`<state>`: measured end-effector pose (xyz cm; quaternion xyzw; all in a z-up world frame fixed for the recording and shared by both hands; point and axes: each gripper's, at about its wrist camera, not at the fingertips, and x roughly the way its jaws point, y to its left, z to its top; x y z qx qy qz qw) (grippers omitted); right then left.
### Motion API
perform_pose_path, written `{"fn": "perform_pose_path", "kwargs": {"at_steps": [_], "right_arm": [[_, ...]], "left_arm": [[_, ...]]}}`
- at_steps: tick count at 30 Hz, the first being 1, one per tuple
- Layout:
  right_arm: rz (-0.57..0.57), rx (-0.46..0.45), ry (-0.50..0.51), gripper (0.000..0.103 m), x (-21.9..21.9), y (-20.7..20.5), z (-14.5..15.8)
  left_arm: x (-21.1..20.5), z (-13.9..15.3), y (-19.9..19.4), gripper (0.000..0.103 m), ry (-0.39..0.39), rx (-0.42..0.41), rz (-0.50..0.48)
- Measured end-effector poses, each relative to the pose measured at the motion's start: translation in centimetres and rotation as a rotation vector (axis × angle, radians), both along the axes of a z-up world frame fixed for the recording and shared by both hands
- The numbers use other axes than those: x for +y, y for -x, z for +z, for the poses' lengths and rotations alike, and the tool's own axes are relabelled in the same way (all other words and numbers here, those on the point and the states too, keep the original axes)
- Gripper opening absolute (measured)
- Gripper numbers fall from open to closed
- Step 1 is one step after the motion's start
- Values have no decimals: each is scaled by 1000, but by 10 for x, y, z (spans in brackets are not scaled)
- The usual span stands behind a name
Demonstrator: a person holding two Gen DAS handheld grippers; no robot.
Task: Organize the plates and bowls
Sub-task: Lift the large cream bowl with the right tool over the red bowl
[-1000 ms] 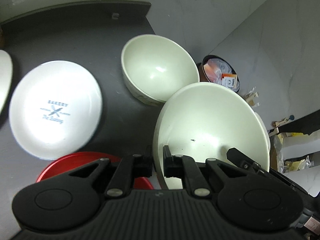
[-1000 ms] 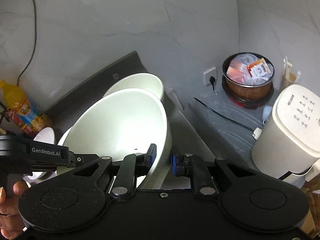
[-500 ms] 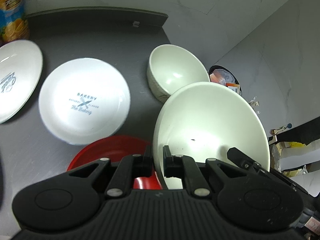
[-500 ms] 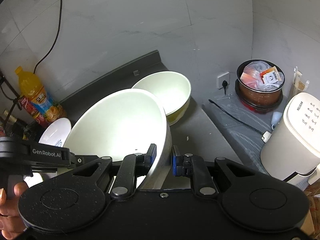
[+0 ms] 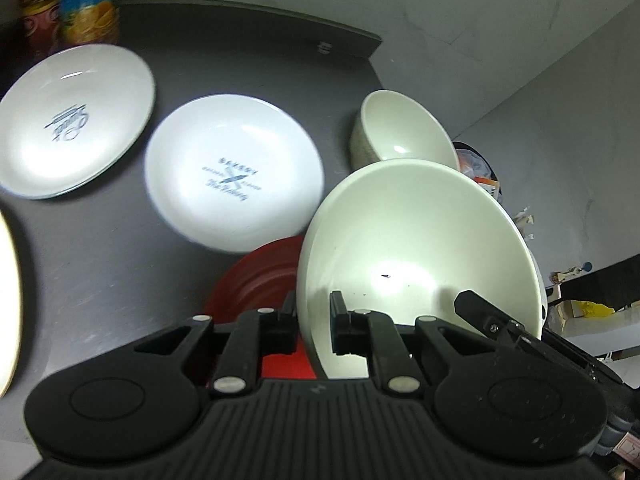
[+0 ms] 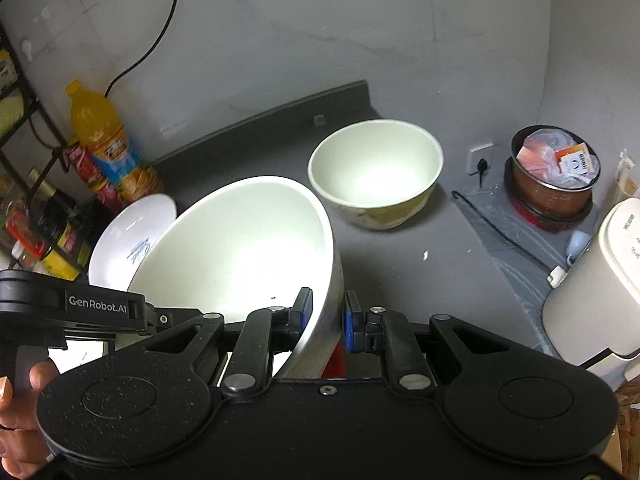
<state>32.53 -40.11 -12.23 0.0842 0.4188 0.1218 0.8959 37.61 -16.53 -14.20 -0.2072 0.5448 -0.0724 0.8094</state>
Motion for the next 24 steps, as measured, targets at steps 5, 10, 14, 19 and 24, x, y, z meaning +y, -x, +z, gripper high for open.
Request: {"fn": "perform_pose_path", "kwargs": {"at_steps": [5,10,14,19,24], "right_arm": [[30,29,9,16,10,3,-7],[47,51,14,16,14,4,-14],[52,64,14,16,18,3,-20],[62,69,33,15,25,2,-27],[47,78,43,12,28,-1,-35]], "left_arm": [[11,-8,7,12,-4,25,22],[17,-18,12,12,-6,54,38],[18,-26,15,12,-15,83,48],[21,-35,16,12,-27,113,70],[24,-39,15,13,-33,127,76]]}}
